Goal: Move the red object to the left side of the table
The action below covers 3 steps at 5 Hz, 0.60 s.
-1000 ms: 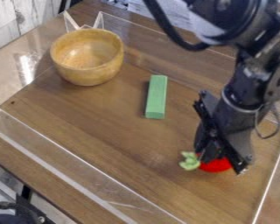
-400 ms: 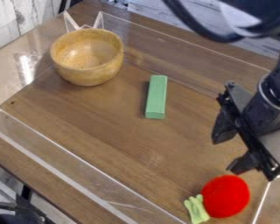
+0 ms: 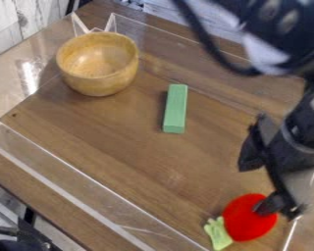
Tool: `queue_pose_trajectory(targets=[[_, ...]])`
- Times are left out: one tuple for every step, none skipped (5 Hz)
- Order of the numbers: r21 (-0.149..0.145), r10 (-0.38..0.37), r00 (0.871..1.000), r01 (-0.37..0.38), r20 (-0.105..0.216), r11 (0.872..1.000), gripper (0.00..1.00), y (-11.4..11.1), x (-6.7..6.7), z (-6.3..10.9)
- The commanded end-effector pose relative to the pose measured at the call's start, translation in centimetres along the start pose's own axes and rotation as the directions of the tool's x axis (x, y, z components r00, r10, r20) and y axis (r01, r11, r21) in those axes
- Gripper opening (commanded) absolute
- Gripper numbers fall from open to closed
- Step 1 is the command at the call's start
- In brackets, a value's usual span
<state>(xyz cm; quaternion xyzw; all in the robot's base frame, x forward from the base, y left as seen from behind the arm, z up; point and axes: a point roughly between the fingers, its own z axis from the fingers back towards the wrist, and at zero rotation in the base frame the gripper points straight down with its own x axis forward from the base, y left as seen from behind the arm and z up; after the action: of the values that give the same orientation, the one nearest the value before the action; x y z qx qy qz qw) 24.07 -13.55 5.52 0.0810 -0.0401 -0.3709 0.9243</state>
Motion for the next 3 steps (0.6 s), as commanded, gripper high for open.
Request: queue_pose_trajectory(targets=[[0.009,-0.051,0.998,0.051,0.040,0.999,1.00,0.50,-0.59,-1.43],[0.006,-0.033,0.999,0.033,0.031,0.999,1.00,0.61,-0.50,-1.21],[-0.004,-0.009,1.000,0.009,0.013,1.000,0.00,0.79,-0.34,-0.73]])
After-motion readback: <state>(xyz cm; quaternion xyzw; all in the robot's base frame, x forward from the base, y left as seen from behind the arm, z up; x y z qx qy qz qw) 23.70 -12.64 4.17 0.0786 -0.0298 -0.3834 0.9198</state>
